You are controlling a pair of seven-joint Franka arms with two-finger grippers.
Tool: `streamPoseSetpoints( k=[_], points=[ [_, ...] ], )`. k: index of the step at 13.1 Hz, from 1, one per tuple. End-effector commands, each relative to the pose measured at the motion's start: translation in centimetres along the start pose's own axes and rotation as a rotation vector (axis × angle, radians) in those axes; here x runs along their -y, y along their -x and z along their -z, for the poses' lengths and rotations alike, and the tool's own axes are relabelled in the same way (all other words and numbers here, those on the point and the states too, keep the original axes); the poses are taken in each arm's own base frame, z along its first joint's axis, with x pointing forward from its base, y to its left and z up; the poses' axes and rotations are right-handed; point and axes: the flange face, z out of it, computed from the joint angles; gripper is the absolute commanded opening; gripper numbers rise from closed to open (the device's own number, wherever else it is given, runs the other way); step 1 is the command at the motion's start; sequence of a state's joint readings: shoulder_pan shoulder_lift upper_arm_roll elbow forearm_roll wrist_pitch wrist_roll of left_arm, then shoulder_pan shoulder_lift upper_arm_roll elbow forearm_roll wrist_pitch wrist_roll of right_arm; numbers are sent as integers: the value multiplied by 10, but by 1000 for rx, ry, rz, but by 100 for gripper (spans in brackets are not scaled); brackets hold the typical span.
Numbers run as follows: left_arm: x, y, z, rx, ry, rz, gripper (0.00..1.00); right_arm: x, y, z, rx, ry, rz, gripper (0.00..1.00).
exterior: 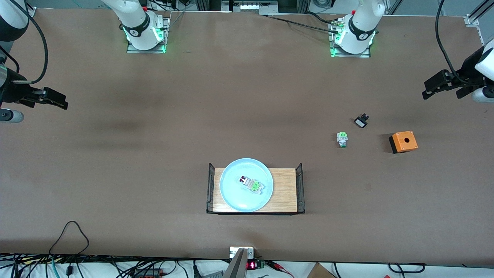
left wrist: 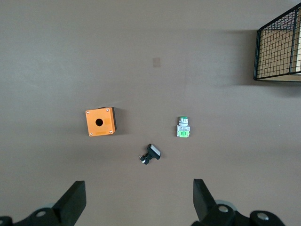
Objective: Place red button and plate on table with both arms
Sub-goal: 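Reach the left gripper toward the switch block on the plate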
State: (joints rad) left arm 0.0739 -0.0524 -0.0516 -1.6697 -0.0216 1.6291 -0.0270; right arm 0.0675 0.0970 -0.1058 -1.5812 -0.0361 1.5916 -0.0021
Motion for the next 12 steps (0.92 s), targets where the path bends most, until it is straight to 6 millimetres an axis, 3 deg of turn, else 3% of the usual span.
streamPoseSetpoints(
  k=[1,6,8,12],
  points=[
    [1,-3,2,10,-20,-3,100,0,4,7,-2,-20,12,100],
    [2,-2,-5,38,-9,-11,100,0,4,6,-1,-19,13,100],
    [-21,-9,-26,75,-11,-20,100,0,4,6,-1,-20,13,100],
    [-41,-28,-53,110,-13,106,100,0,4,6,-2,-19,13,100]
  ],
)
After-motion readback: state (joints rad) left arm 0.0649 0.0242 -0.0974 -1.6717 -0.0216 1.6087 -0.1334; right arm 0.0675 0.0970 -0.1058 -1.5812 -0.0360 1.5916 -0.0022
